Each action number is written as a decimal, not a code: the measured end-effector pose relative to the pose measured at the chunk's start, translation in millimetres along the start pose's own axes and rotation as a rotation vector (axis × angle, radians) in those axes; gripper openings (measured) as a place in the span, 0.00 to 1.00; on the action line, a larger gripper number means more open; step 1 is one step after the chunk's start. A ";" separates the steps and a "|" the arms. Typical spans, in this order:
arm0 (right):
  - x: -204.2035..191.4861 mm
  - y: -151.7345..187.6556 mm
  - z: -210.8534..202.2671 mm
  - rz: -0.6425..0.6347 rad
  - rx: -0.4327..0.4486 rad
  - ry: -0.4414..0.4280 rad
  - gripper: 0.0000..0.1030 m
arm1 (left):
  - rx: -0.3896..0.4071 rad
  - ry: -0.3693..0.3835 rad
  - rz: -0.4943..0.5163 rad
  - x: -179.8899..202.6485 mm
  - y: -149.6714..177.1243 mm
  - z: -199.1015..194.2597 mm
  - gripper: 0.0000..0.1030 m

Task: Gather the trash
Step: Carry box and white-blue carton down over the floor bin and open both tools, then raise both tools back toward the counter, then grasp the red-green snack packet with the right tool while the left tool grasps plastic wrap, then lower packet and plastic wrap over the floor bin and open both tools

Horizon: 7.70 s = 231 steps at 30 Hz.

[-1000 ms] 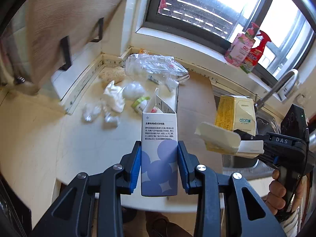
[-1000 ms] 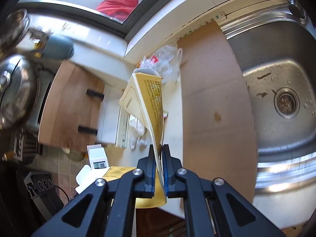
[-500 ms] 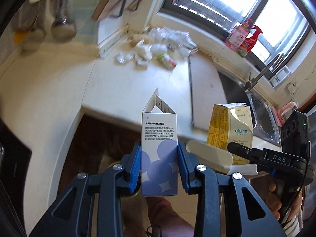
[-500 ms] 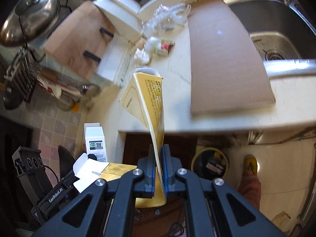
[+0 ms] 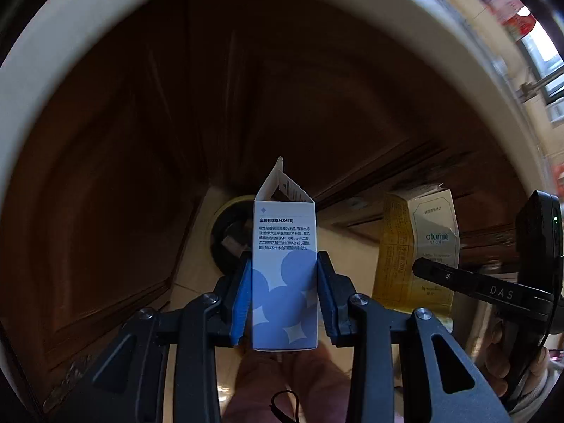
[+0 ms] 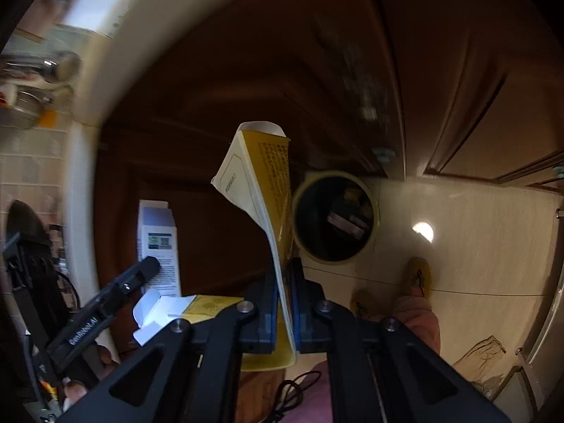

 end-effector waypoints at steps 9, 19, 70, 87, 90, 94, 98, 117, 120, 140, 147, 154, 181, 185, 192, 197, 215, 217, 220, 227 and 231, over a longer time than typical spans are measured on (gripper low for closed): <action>97.5 -9.0 138.9 -0.063 -0.126 0.148 0.06 | -0.101 -0.065 0.114 -0.9 18.1 146.2 0.32; 88.4 -35.4 192.5 -0.205 -0.144 0.162 0.50 | -0.138 -0.095 0.152 0.2 7.5 205.8 0.46; -254.7 7.1 -270.4 -0.598 0.567 0.127 0.53 | 0.587 0.046 0.170 68.5 -72.7 -326.1 0.72; -285.1 -18.1 -296.5 -0.611 0.652 0.144 0.53 | 0.595 0.013 0.168 70.3 -124.0 -347.3 0.95; -286.5 -29.3 -298.0 -0.612 0.640 0.138 0.53 | 0.595 -0.017 0.179 74.1 -132.5 -347.3 0.97; -288.3 -49.2 -301.1 -0.627 0.635 0.143 0.53 | 0.602 -0.014 0.185 81.9 -145.3 -347.2 0.98; -287.7 -80.2 -300.1 -0.650 0.614 0.141 0.53 | 0.616 -0.018 0.179 85.9 -163.9 -344.4 0.98; -241.0 -306.5 -206.9 -0.652 0.286 0.123 0.62 | 0.425 -0.070 0.025 81.1 -333.9 -205.2 0.98; -227.7 -335.2 -179.7 -0.642 0.230 0.121 0.62 | 0.380 -0.100 0.005 81.4 -353.8 -171.3 0.98; -198.8 -387.2 -80.6 -0.745 0.060 0.207 0.56 | 0.193 -0.167 -0.036 78.9 -412.0 -66.1 0.85; -199.8 -385.1 -82.5 -0.748 0.062 0.204 0.34 | 0.203 -0.196 -0.028 78.9 -412.2 -61.1 0.66; -195.6 -374.7 -90.6 -0.703 0.076 0.194 0.25 | 0.226 -0.201 -0.060 64.6 -408.6 -67.8 0.13; -236.3 -211.4 -199.3 -0.595 0.334 0.052 0.15 | 0.400 0.006 0.072 88.0 -246.9 -228.3 0.07; -246.5 -160.9 -203.7 -0.606 0.343 0.045 0.15 | 0.410 0.022 0.082 78.1 -210.5 -244.2 0.07; -248.2 -78.8 -185.4 -0.595 0.316 0.047 0.15 | 0.398 0.034 0.116 60.7 -137.4 -250.9 0.07; -229.3 -36.7 -159.3 -0.547 0.267 0.058 0.15 | 0.363 0.046 0.145 52.6 -94.8 -235.3 0.07; -54.7 -0.4 8.6 -0.236 -0.012 0.126 0.16 | -0.019 0.049 0.059 30.6 0.6 0.1 0.07; -31.5 -1.9 31.2 -0.210 -0.038 0.139 0.16 | -0.052 0.037 0.052 29.7 7.3 33.3 0.07; -4.0 -4.2 64.1 -0.181 -0.068 0.147 0.18 | -0.099 0.013 0.043 27.1 14.3 83.2 0.08; 33.8 -17.0 125.8 -0.169 -0.109 0.173 0.35 | -0.125 0.001 0.015 14.7 24.2 150.4 0.28; 42.0 -24.1 140.8 -0.163 -0.084 0.176 0.44 | -0.121 -0.023 0.024 14.5 24.7 171.0 0.50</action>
Point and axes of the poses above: each gripper's, at about its wrist camera, not at the fingertips, and z roughly the way its jaws point, x to its right, y to its underside, the point moved 9 cm from there along z, roughly the way its jaws point, and after that the axes turned 15 degrees about -y, right-handed, at the moved point
